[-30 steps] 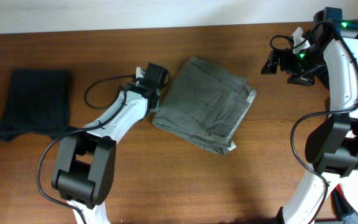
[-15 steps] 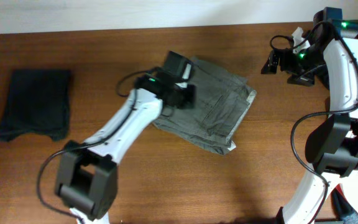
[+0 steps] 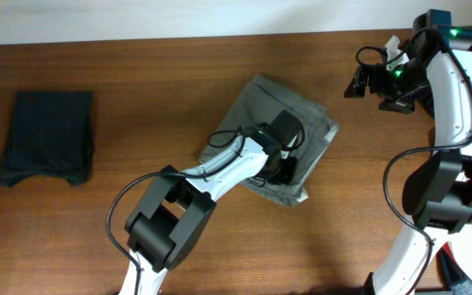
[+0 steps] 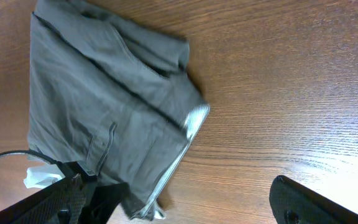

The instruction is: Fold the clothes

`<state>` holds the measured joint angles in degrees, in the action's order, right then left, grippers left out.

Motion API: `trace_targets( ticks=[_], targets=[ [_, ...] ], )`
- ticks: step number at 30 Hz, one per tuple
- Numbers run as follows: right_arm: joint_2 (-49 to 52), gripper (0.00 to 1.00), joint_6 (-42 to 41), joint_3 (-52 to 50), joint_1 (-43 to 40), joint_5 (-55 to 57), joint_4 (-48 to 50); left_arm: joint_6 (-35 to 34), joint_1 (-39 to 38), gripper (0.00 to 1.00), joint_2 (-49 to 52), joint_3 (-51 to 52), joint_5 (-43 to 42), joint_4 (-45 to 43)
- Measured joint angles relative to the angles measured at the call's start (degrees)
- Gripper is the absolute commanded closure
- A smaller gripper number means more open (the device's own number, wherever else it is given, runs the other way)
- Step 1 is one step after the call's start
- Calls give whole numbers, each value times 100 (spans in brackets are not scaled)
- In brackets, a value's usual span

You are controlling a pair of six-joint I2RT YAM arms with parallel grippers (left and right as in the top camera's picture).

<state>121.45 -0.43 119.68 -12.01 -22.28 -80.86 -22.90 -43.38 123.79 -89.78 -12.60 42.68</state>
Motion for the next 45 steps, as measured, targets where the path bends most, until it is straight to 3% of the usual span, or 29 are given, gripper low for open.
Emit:
trace_targets(
  ticks=[4, 8, 13, 17, 20, 22, 23, 24, 27, 35, 45],
  targets=[
    [0, 1, 2, 0, 0, 2, 0, 369, 116, 99, -11, -101, 409, 728],
    [0, 1, -2, 0, 0, 0, 0, 623, 369, 95, -46, -129, 1716, 1451],
    [0, 1, -2, 0, 0, 0, 0, 737, 999, 88, 87, -26, 3486, 1390],
    [0, 1, 0, 0, 0, 0, 2, 758, 1451, 88, 199, -262, 4039, 1591],
    [0, 1, -2, 0, 0, 2, 2, 776, 1578, 84, 269, -859, 4076, 2138],
    [0, 1, 0, 0, 0, 2, 0, 804, 1574, 73, 286, -1493, 4041, 2553],
    [0, 1, -2, 0, 0, 0, 0, 802, 1558, 50, 286, -1947, 3985, 2782],
    [0, 1, 0, 0, 0, 0, 0, 837, 1552, 35, 286, -2216, 3939, 2914],
    [0, 1, 0, 0, 0, 2, 0, 837, 1539, 8, 282, -3082, 3633, 3329],
    [0, 1, 2, 0, 0, 2, 0, 813, 1834, 2, 275, -3257, 2334, 3759],
    [0, 1, 0, 0, 0, 2, 2, 697, 2277, 1, 275, -1727, 1506, 3206]
  ],
)
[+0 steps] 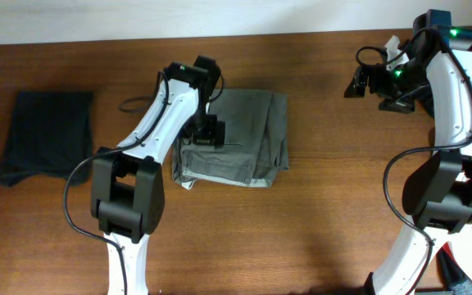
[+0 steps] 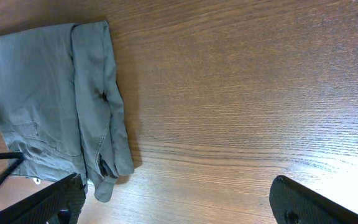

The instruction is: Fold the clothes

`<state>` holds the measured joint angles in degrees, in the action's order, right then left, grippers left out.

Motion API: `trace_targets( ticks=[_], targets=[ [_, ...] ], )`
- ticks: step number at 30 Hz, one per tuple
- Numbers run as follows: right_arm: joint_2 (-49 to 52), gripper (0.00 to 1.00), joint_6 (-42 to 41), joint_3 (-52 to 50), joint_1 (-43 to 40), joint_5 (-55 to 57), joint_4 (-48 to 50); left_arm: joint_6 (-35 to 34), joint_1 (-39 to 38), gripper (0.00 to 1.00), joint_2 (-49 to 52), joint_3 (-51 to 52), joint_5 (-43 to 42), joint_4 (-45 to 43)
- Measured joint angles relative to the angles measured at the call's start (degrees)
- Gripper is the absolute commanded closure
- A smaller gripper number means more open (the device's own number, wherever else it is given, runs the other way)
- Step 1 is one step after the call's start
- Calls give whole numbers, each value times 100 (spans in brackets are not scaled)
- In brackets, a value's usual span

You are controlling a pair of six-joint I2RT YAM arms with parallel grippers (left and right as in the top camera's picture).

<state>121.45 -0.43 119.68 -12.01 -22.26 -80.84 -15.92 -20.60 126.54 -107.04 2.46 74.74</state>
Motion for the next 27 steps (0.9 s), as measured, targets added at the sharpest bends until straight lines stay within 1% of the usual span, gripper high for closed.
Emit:
trace_targets(
  ticks=[6, 11, 19, 27],
  targets=[
    [0, 1, 2, 0, 0, -2, -2, -105, 109, 1, 0, 925, -179, -822],
    [0, 1, 0, 0, 0, 0, -2, -170, 243, 1, -98, 1285, -444, -1176],
    [0, 1, -2, 0, 0, -2, -2, -254, 422, 1, -151, 1449, -769, -1292],
    [0, 1, -2, 0, 0, -2, -2, -317, 435, 1, -151, 1438, -741, -1224]
  ],
)
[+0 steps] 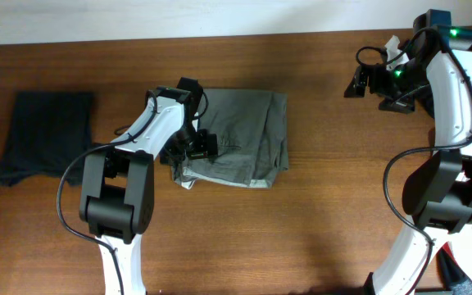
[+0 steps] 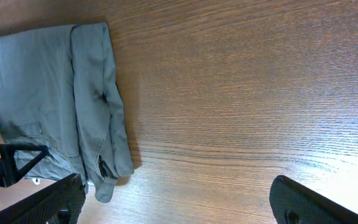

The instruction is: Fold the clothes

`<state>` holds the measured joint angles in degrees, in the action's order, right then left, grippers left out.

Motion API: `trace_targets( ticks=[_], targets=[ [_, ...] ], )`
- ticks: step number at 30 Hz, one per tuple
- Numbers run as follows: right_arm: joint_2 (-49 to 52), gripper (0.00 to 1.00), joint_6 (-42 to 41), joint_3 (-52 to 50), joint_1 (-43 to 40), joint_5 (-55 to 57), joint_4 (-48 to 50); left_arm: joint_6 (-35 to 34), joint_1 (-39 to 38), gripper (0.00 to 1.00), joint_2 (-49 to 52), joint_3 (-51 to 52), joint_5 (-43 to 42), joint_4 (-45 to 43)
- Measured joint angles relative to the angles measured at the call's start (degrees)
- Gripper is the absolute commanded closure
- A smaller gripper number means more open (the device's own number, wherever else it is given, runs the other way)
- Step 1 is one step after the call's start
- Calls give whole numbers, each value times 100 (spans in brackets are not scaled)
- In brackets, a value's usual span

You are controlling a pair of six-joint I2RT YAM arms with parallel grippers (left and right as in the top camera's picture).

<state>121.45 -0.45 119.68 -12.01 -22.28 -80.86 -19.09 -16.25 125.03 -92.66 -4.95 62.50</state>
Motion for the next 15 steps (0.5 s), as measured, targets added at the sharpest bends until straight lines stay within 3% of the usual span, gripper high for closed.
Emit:
trace_targets(
  ticks=[15],
  targets=[
    [0, 1, 4, 0, 0, 2, 0, -4, 11, 1, 0, -164, 903, 568]
  ],
)
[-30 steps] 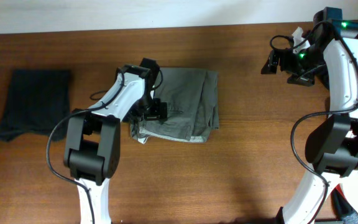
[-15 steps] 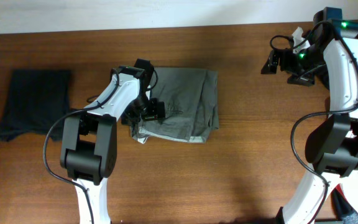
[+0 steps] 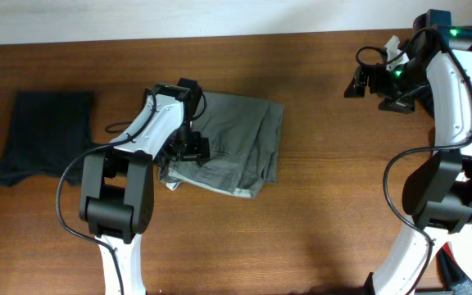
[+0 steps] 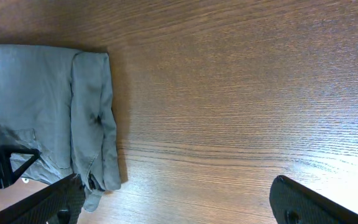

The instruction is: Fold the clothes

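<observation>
Grey folded trousers [image 3: 234,147] lie tilted on the brown table, left of the middle; the right wrist view shows them too, as grey trousers [image 4: 48,106] at its left edge. My left gripper [image 3: 188,148] rests on their left part, shut on the cloth as far as the overhead view shows. A dark folded garment [image 3: 46,135] lies flat at the far left. High at the back right, my right gripper [image 4: 176,186] is open with its fingers wide apart over bare wood, far from both garments.
The table [image 3: 334,205] ends at the back against a white strip. Something white [image 3: 395,43] sits behind the right arm at the back right corner. A red object [image 3: 459,277] shows at the bottom right corner.
The grey trousers have turned a little, with their right end now lower and the whole piece slightly further left. My left gripper stays on their left part. The right arm has not moved.
At first the grey trousers lay skewed right of the middle with my left gripper on them. Later they lay squared up left of the middle, my left gripper at their left edge. They have since shifted and turned slightly. My right gripper stayed open at the back right throughout.
</observation>
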`<state>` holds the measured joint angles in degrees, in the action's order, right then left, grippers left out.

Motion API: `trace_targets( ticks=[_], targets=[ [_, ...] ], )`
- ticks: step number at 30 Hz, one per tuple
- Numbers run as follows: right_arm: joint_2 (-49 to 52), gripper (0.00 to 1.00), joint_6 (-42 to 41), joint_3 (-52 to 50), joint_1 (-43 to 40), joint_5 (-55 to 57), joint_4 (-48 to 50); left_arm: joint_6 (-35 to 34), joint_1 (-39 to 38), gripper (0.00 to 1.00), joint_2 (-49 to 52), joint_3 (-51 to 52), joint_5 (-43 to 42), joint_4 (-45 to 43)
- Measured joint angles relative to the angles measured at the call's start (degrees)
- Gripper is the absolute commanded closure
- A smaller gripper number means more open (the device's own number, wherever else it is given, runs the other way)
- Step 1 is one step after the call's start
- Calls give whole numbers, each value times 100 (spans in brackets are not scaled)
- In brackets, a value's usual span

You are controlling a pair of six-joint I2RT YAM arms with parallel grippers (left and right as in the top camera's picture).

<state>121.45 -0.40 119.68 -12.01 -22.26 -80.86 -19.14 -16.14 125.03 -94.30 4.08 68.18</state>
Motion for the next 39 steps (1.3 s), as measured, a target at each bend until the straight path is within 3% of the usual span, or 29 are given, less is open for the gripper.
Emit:
trace_targets(
  ticks=[13, 24, 39],
  targets=[
    [0, 1, -2, 0, 0, 0, 0, 138, 0, 5, 0, -33, 815, 50],
    [0, 1, -2, 0, 0, 0, 2, 337, 59, 2, -20, -452, 1187, 407],
    [0, 1, -2, 0, 0, -2, 0, 885, 402, 1, -313, -605, 833, 385]
  ],
)
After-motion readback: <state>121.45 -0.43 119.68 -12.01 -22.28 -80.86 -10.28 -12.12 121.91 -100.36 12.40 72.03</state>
